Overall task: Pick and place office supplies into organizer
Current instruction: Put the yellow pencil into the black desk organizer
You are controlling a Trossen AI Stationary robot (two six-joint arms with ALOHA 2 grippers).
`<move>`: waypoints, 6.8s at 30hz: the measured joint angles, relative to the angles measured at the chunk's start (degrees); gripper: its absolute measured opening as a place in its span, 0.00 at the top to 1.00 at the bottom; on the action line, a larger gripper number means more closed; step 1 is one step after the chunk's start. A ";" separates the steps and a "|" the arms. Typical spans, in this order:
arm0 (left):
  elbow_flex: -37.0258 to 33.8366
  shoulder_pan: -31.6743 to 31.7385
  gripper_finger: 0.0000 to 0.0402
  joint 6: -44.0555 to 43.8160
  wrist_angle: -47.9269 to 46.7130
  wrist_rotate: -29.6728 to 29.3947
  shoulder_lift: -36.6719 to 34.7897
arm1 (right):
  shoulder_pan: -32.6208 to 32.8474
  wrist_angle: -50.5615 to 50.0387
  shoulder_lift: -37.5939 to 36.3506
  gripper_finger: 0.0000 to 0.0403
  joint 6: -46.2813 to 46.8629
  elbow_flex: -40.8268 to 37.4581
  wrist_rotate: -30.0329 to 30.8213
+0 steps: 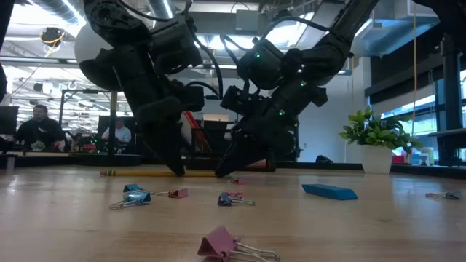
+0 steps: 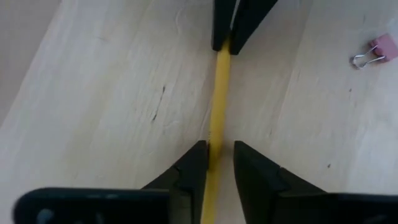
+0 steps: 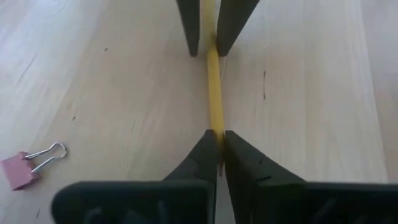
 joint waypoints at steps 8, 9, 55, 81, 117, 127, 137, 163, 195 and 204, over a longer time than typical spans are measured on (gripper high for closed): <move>-0.02 -0.05 0.63 1.35 -2.58 1.84 -2.47 | -0.02 -0.64 0.00 0.95 -0.28 0.00 0.00; -0.02 -0.05 0.62 1.44 -3.77 1.83 -3.65 | -0.02 -0.79 0.00 0.95 -0.12 0.00 0.00; 0.09 2.43 0.72 7.53 -27.84 4.53 -4.37 | -0.94 -0.46 0.00 0.96 4.22 -0.09 -3.87; -0.04 2.99 0.85 12.60 -26.54 6.55 -4.26 | -0.90 0.08 0.00 0.96 4.21 -0.11 -3.85; 1.40 2.90 0.95 9.84 -28.92 5.70 -2.06 | -0.90 0.86 -0.03 0.94 4.29 -0.09 -3.78; 2.14 2.90 0.96 8.87 -29.82 5.59 -1.81 | -0.87 0.95 0.19 0.67 2.91 1.74 -3.59; 3.17 2.90 0.96 7.43 -30.88 5.60 -1.89 | -1.16 -2.50 -3.19 0.38 5.80 4.11 -3.49; 24.65 3.05 0.96 14.58 -51.15 -8.02 -1.85 | -9.57 -31.36 -32.13 0.37 6.09 4.26 6.47; 55.85 23.68 0.96 47.12 -79.22 -37.06 10.42 | -11.61 -33.84 -33.77 0.37 7.49 4.28 8.70; 56.13 25.15 0.96 51.28 -78.41 -42.46 12.37 | -11.61 -33.84 -33.77 0.37 7.42 4.28 8.72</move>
